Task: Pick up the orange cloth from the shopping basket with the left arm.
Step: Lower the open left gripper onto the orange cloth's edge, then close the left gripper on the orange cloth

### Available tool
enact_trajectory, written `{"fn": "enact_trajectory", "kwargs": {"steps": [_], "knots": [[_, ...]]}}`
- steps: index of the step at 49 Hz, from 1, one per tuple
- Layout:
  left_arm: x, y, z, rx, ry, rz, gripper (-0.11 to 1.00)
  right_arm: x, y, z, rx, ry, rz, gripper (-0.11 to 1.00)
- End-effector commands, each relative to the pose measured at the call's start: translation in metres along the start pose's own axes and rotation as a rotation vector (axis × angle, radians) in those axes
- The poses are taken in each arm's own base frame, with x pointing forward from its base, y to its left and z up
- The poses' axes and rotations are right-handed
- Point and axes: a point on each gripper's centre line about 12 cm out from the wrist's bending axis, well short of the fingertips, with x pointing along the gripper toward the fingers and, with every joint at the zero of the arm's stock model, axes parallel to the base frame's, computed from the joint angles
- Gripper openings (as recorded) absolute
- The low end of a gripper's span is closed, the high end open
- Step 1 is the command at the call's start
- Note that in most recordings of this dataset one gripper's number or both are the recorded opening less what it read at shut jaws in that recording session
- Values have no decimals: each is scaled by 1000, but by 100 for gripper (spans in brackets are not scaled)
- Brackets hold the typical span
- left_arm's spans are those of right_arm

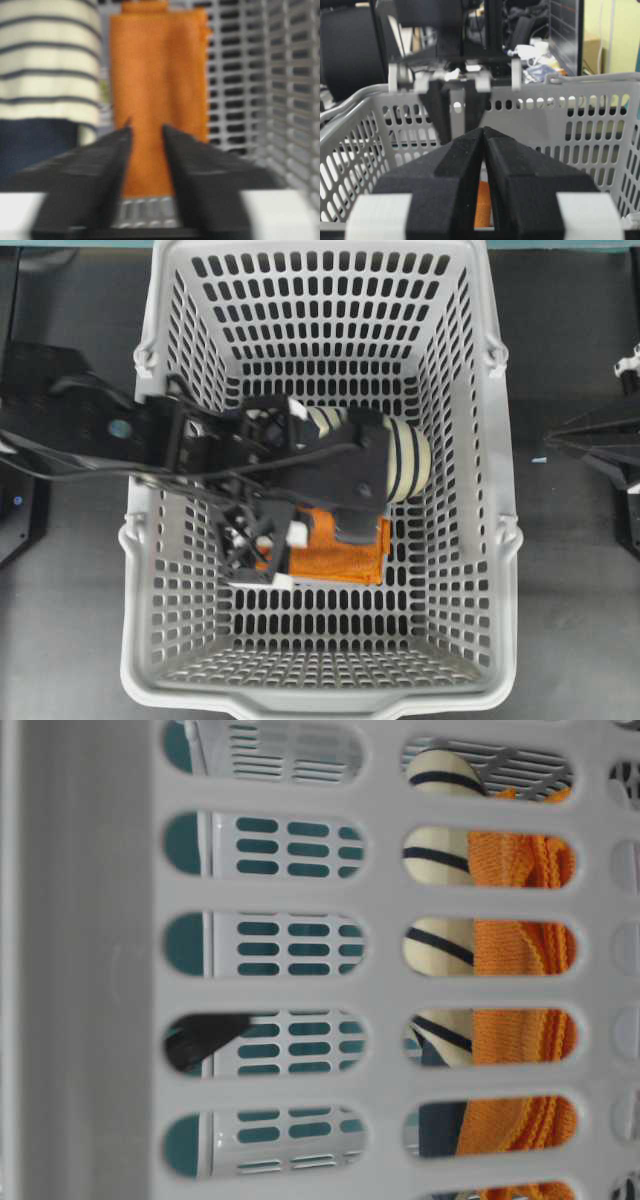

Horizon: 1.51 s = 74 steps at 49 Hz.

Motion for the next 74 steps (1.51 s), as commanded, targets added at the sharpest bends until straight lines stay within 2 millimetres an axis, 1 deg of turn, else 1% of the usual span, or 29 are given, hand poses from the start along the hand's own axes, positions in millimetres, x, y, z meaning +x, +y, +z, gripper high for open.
{"fn": "enact_trajectory", "kwargs": {"steps": [1, 3, 6, 9, 11, 17, 23, 30, 40, 48, 52, 55, 58, 64, 67, 68, 74], "knots": [[-2, -5, 6, 16, -23, -5, 41, 2, 1, 7, 5, -21, 1, 0], [3, -7, 7, 24, -20, -6, 56, 2, 0, 7, 5, -21, 1, 0], [13, -8, 5, 32, -10, -8, 72, 2, 1, 7, 5, -21, 1, 0], [24, -10, 4, 34, -2, -9, 85, 2, 1, 7, 3, -20, 1, 0], [30, -11, 3, 34, 1, -11, 90, 2, 1, 7, 3, -18, 1, 0], [51, -13, -1, 37, 4, -14, 90, 2, 0, 7, 5, -20, 1, 0], [75, -14, -13, 31, 39, -14, 90, 2, 0, 7, 3, -18, 1, 0], [92, -14, -27, 33, 82, -14, 90, 2, 0, 7, 5, -18, 1, 0], [104, -14, -43, 35, 96, -15, 90, 2, 0, 6, 5, -17, 1, 0], [104, -15, -42, 32, 76, -16, 89, 2, 0, 5, 5, -12, 1, 0], [104, -14, -42, 30, 75, -16, 86, 2, 0, 4, 5, -6, 1, 0], [104, -15, -43, 38, 77, -17, 77, 2, 0, 4, 5, -5, 1, 0], [104, -15, -43, 38, 81, -17, 64, 2, 0, 4, 5, -3, 1, 0], [103, -15, -42, 47, 79, -17, 30, 2, 0, 4, 3, -1, 1, 0], [99, -14, -41, 48, 71, -16, 18, 2, 0, 4, 5, -2, -1, 0], [97, -14, -39, 48, 65, -16, 16, 2, 0, 4, 6, 0, 0, 0], [82, -13, -30, 47, 30, -15, 16, 2, 0, 3, 6, 2, 0, 0]]}}
